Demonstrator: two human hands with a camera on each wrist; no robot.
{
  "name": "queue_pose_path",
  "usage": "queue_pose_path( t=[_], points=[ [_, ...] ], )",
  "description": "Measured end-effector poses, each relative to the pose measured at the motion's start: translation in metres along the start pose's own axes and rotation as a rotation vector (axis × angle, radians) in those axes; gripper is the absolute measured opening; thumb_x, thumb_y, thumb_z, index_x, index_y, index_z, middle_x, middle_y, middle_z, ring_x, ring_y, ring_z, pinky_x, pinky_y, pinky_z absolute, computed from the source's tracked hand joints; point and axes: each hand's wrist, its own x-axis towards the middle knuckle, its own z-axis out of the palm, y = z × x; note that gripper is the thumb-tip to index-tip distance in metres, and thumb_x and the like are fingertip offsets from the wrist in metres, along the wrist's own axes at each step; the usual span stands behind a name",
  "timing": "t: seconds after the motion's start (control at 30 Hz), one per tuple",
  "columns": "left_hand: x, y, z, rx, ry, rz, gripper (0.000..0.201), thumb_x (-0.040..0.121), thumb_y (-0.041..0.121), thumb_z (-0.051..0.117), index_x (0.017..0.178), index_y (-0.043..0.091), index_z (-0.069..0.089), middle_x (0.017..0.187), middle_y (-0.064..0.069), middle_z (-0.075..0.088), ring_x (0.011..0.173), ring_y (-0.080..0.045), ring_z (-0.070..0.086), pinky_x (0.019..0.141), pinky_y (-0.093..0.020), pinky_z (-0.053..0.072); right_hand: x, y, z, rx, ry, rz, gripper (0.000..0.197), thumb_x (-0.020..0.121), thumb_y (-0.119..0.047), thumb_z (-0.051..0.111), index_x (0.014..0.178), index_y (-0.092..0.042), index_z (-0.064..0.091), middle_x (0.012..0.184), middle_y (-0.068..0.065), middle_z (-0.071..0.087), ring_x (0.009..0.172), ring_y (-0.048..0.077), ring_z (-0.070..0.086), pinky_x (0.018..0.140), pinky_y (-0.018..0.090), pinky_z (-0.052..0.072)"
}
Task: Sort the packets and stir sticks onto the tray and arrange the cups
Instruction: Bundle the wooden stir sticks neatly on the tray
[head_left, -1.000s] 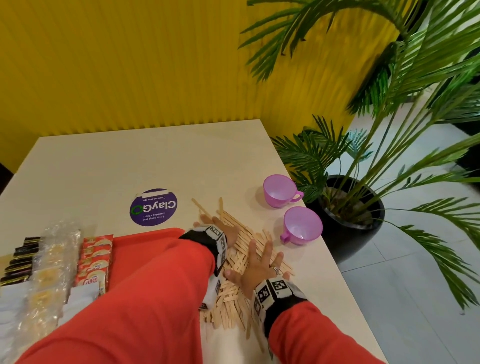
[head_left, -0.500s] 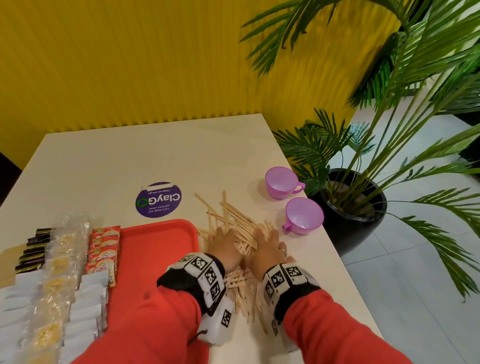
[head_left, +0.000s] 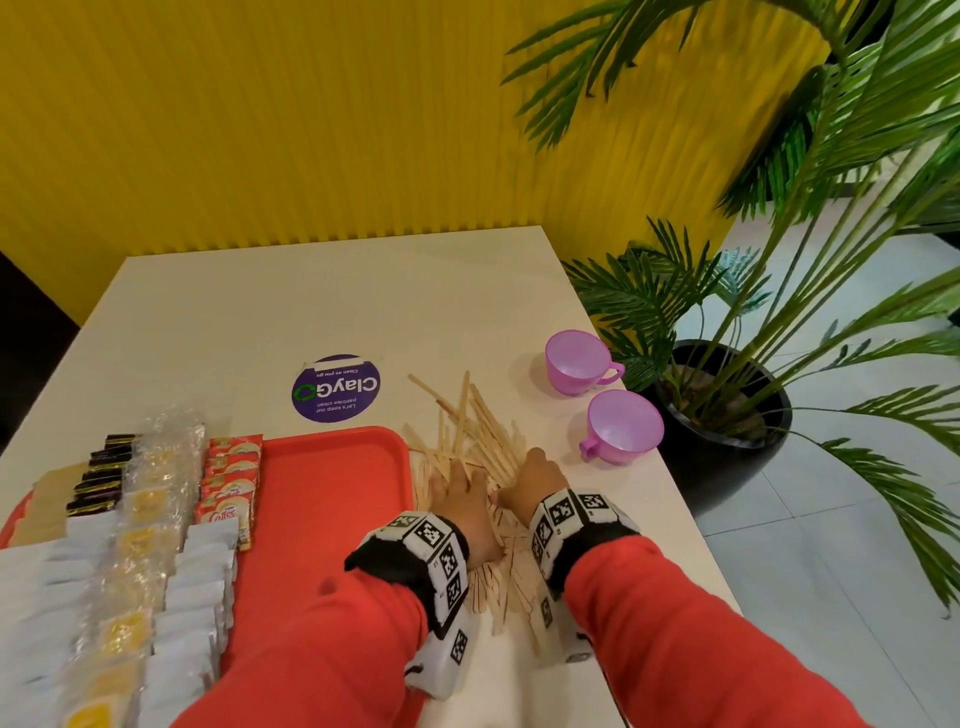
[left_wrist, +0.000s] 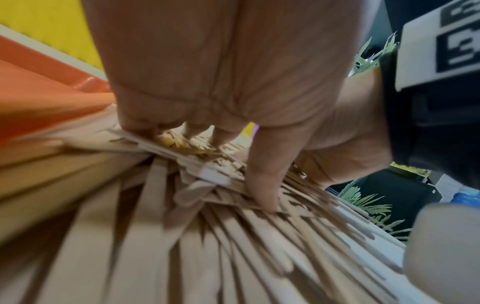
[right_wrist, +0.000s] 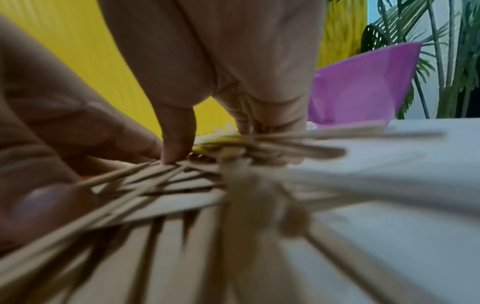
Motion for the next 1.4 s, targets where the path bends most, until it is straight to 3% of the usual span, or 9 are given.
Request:
queue_pose_path(
  t=[0.17, 0.23, 0.43, 0.7, 0.97, 1.07, 1.17, 1.3, 1.4],
  points=[
    [0.003, -0.003, 0.0, -0.058, 0.022, 0.015, 0.104, 0.081, 0.028, 0.07, 0.15, 0.016, -0.006, 0.156, -0.009, -0.02, 0.144, -0.035, -0.014, 0.119, -0.043, 0.007, -0.001, -0.004, -0.008, 0.069, -0.082, -0.036, 0.023, 0.089, -0.018, 0.058, 0.102, 0.0, 0.054, 0.089, 0.009, 0.056, 0.091, 0.025, 0.055, 0.058, 0.023, 0.039],
    [0.004, -0.004, 0.0, -0.079, 0.032, 0.021, 0.104, 0.08, 0.027, 0.071, 0.15, 0.016, -0.005, 0.156, -0.01, -0.02, 0.144, -0.034, -0.013, 0.12, -0.041, 0.007, -0.002, -0.003, -0.012, 0.059, -0.121, -0.052, 0.023, 0.091, -0.021, 0.055, 0.099, 0.001, 0.057, 0.079, 0.005, 0.051, 0.085, 0.021, 0.05, 0.049, 0.019, 0.03],
    [0.003, -0.009, -0.007, -0.104, 0.029, 0.015, 0.102, 0.077, 0.028, 0.073, 0.151, 0.015, 0.003, 0.158, -0.009, -0.01, 0.146, -0.029, -0.004, 0.119, -0.042, 0.015, -0.002, 0.004, -0.024, 0.155, -0.132, -0.05, 0.035, 0.092, -0.021, 0.053, 0.119, 0.001, 0.053, 0.12, 0.014, 0.058, 0.11, 0.029, 0.055, 0.08, 0.027, 0.04],
    [-0.002, -0.013, -0.016, -0.165, 0.013, 0.002, 0.08, 0.081, 0.017, 0.062, 0.149, 0.014, 0.02, 0.158, -0.008, 0.001, 0.145, -0.028, 0.009, 0.116, -0.041, 0.025, -0.007, 0.012, -0.035, 0.515, -0.087, -0.171, 0.02, 0.088, -0.006, 0.05, 0.105, -0.009, 0.058, 0.105, 0.009, 0.065, 0.102, 0.025, 0.06, 0.093, 0.035, 0.046],
    [-0.011, -0.013, -0.033, -0.38, 0.073, 0.039, 0.071, 0.083, 0.004, 0.05, 0.148, 0.017, 0.024, 0.157, -0.004, 0.008, 0.139, -0.027, 0.028, 0.105, -0.03, 0.038, -0.015, 0.009, -0.039, 0.635, -0.007, -0.272, 0.021, 0.088, -0.002, 0.042, 0.099, -0.012, 0.056, 0.101, 0.01, 0.065, 0.1, 0.027, 0.059, 0.095, 0.04, 0.045],
    [-0.014, -0.015, -0.039, -0.434, 0.098, 0.044, 0.061, 0.083, 0.003, 0.051, 0.141, 0.016, 0.037, 0.149, -0.007, 0.031, 0.119, -0.028, 0.053, 0.088, -0.03, 0.049, -0.016, 0.006, -0.039, 0.66, 0.008, -0.303, 0.018, 0.09, -0.003, 0.041, 0.093, -0.016, 0.053, 0.085, 0.002, 0.062, 0.087, 0.022, 0.058, 0.086, 0.037, 0.045],
    [-0.016, -0.02, -0.043, -0.478, 0.136, 0.052, 0.036, 0.086, 0.005, 0.054, 0.12, 0.016, 0.057, 0.13, -0.006, 0.054, 0.103, -0.02, 0.058, 0.076, -0.026, 0.048, -0.018, 0.003, -0.041, 0.695, 0.019, -0.333, 0.024, 0.09, -0.004, 0.04, 0.081, -0.025, 0.049, 0.075, -0.002, 0.058, 0.081, 0.021, 0.058, 0.084, 0.039, 0.047],
    [-0.017, -0.026, -0.044, -0.491, 0.175, 0.059, 0.028, 0.086, 0.007, 0.059, 0.113, 0.012, 0.063, 0.125, -0.005, 0.058, 0.114, -0.019, 0.053, 0.088, -0.023, 0.04, -0.02, 0.001, -0.043, 0.79, 0.01, -0.341, 0.019, 0.093, -0.006, 0.041, 0.087, -0.02, 0.053, 0.075, 0.003, 0.063, 0.077, 0.021, 0.061, 0.081, 0.038, 0.049],
    [-0.017, -0.028, -0.044, -0.469, 0.164, 0.079, 0.031, 0.086, 0.006, 0.056, 0.116, 0.016, 0.062, 0.134, -0.004, 0.053, 0.097, -0.014, 0.057, 0.073, -0.018, 0.043, -0.019, -0.001, -0.045, 0.874, 0.001, -0.376, 0.018, 0.092, 0.0, 0.041, 0.101, -0.004, 0.056, 0.079, 0.0, 0.064, 0.071, 0.011, 0.061, 0.072, 0.022, 0.05]
  ],
)
